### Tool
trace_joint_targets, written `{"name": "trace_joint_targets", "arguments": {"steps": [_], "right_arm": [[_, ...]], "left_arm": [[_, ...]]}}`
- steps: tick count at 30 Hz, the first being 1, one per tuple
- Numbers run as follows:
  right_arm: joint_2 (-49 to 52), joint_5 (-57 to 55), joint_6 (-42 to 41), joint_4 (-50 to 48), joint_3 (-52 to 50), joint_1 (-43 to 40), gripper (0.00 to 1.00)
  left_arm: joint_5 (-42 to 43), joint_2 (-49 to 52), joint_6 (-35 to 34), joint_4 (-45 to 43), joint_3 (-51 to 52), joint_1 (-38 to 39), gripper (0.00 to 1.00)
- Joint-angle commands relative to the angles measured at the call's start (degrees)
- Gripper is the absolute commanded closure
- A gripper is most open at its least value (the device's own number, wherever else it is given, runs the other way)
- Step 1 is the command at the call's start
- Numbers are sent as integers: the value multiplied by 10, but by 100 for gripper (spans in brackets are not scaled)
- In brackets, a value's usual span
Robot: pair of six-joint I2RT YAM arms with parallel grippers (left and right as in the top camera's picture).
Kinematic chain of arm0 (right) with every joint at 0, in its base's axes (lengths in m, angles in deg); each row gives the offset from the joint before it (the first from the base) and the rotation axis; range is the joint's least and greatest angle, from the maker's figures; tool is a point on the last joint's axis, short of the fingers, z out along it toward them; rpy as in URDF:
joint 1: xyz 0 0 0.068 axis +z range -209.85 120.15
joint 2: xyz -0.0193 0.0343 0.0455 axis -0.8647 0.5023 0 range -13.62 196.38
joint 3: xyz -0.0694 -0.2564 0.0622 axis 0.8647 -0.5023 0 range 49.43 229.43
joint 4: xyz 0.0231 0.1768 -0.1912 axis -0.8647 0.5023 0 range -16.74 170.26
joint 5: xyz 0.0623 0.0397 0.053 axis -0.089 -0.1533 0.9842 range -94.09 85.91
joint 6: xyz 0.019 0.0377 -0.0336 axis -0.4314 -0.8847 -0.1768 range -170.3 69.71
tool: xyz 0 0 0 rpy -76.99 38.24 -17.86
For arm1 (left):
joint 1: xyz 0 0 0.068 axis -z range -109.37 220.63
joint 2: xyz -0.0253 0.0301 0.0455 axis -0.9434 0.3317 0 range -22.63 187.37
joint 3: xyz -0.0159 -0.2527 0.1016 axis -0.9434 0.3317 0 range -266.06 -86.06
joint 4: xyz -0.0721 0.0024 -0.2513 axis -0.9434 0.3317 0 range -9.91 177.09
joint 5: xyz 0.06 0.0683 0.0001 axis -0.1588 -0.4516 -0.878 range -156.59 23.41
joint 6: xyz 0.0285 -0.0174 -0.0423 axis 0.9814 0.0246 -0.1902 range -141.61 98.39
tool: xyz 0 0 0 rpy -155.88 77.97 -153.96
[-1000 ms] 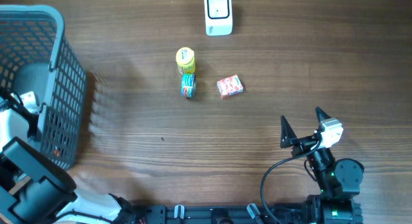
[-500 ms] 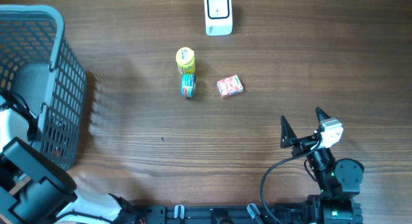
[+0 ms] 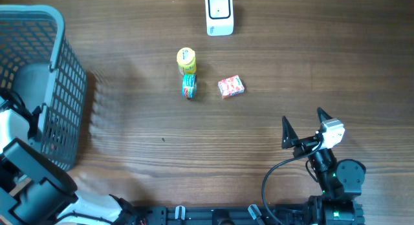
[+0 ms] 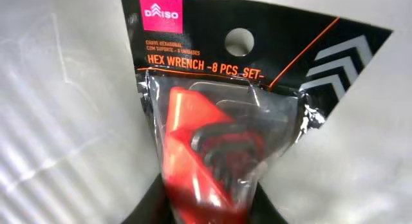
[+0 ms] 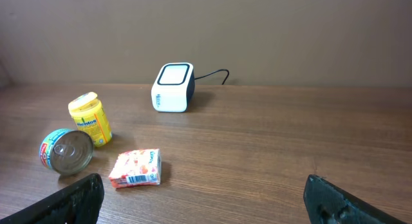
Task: Scan the item barcode
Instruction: 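Grasp the hex wrench package in the basket with the left gripper, then lift the hex wrench package toward the scanner face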
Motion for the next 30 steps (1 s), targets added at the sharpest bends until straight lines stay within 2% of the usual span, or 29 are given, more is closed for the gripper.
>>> {"name": "trace_joint_targets", "arguments": {"steps": [1,5,13,20,25,30], "right_arm": [[-1,-1,2,-2,0,2,0],[-1,-1,2,-2,0,2,0],[-1,-1,2,-2,0,2,0],[-1,-1,2,-2,0,2,0],[-1,-1,2,-2,0,2,0],[-1,-1,2,-2,0,2,0]], "left_arm": [[-8,10,-2,0,8,-1,91],[-8,9,-2,0,4,-1,96],[16,-30,-2,5,-33,-1,96],[120,-97,-49,5,-100,-1,96],[225,-164,-88,0,-166,-1,96],[395,-232,-170,-66,-218,-1,96]]}}
